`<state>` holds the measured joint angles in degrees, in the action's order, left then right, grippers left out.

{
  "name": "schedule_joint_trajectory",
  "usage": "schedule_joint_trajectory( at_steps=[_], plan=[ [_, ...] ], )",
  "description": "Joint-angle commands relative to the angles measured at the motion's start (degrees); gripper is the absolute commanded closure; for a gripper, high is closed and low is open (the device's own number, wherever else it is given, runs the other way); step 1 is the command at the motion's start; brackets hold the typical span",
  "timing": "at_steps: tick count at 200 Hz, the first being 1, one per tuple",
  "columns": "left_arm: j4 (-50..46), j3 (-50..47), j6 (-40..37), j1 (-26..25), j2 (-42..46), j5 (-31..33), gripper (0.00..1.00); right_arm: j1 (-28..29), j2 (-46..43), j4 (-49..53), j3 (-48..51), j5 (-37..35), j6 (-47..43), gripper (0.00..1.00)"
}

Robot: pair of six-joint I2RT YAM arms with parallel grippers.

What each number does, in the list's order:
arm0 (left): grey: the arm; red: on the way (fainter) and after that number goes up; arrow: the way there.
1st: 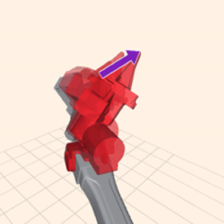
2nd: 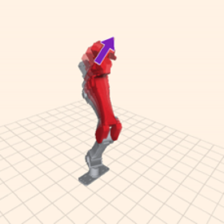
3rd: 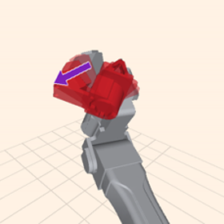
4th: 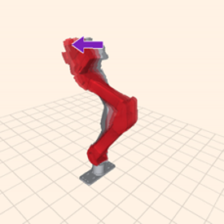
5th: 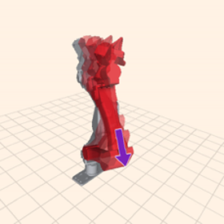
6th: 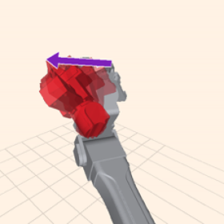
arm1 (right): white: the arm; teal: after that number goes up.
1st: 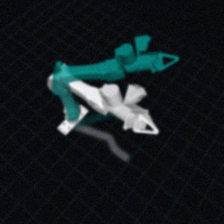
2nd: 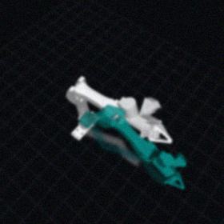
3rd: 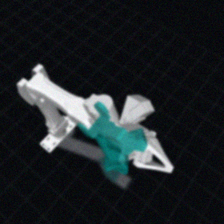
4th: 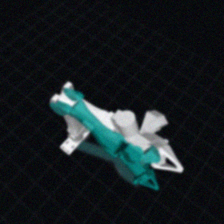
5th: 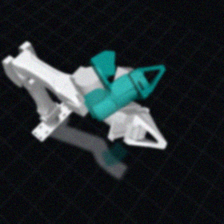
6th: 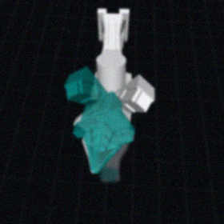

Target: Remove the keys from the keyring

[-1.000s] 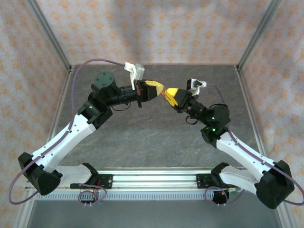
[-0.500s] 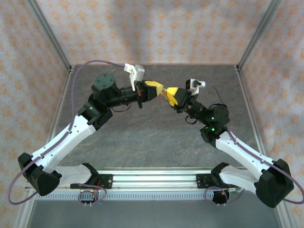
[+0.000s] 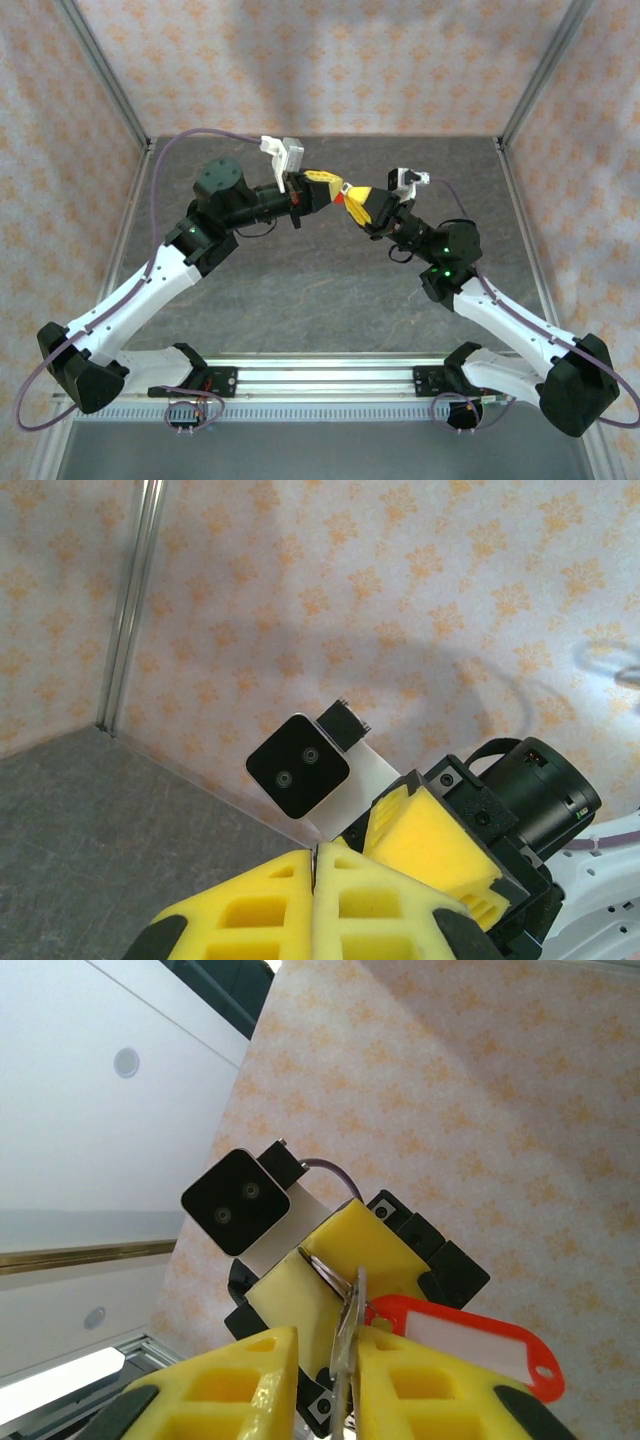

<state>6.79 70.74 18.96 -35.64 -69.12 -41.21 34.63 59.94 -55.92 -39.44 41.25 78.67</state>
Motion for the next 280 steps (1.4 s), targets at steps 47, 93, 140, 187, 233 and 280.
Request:
schedule_joint_trajectory(
  at_steps=[47, 93, 140, 187, 233, 280],
  plan=[
    [2.4, 0.0, -1.3, -0.4, 1.5, 0.7, 0.98, 0.3, -1.6, 3.6, -1.5, -0.8, -3.0, 0.94],
    [1.6, -0.4, -1.3, -0.5, 1.9, 1.0, 0.96, 0.3, -4.5, 16.8, -3.1, -0.5, -10.5, 1.0],
    [0.9, -4.0, -0.9, -0.2, 4.5, 4.2, 0.75, 0.3, -8.4, 45.7, -9.9, -1.0, -28.8, 1.0],
    [-0.7, -10.5, -0.2, 0.9, 10.2, 6.9, 0.49, 0.3, -5.9, 75.1, -22.4, -6.6, -50.1, 1.0],
    [-1.9, -20.0, -0.4, 0.9, 16.1, 11.3, 0.38, 0.3, 2.1, 93.3, -32.9, -13.3, -63.0, 1.0],
    [8.3, -32.3, 1.1, 0.4, 18.1, 13.0, 0.3, 0.3, 7.6, 100.8, -39.2, -11.6, -71.6, 1.0]
  ],
)
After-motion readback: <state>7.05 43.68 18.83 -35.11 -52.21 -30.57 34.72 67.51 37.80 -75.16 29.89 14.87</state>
